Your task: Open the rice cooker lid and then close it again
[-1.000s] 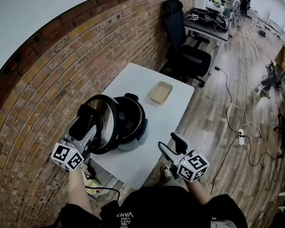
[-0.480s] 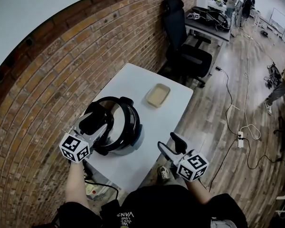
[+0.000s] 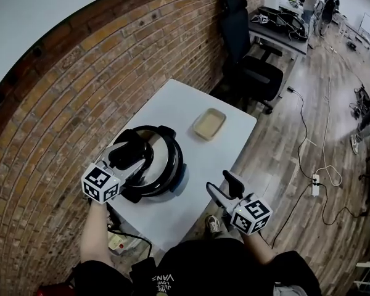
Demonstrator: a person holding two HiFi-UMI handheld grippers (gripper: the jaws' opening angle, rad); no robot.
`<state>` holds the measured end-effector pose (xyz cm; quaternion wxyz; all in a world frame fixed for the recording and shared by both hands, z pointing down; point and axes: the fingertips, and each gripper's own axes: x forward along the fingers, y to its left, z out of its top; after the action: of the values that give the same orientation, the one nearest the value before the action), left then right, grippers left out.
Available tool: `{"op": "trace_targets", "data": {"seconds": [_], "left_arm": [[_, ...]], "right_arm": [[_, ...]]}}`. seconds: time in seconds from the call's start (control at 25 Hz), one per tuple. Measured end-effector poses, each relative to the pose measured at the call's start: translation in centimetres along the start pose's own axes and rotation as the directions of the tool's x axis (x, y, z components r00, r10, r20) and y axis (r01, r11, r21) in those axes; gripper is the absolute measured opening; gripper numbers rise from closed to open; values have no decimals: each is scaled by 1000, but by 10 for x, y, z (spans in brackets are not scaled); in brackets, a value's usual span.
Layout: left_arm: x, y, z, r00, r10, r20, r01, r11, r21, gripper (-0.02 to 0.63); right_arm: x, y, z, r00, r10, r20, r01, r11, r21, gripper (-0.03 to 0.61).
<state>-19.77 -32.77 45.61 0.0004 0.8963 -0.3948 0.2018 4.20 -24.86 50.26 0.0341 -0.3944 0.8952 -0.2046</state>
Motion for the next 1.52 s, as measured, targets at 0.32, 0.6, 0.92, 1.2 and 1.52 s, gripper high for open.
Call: {"op": "trace_targets", "data": {"seconds": [0.32,0.6,0.92,1.2,1.52], "left_arm": [[7,1,1,999,-44,-21,44,999,3,282],[4,-2,1,996,-87,-1,87,996,34,282],[21,-14,-12,977,-202,-69,209,971,112,282],[21,-16,-11,971,-228,-67,234,966,106,284],[20,-11,-15,991,-103,-81,108,992,60,281]], "right_arm": [[10,-1,-2,1000,22,-10,-22,1000,11,282],[11,1,-7,1000,17,-16,-16,1000,21,282],[8,4,-8,1000,0,-21,0,1000,16,282],[-1,6,-10,1000,-30,-7,30,999,23,282],[-2,20,-17,999,-33,1,33,999,32,282]]}}
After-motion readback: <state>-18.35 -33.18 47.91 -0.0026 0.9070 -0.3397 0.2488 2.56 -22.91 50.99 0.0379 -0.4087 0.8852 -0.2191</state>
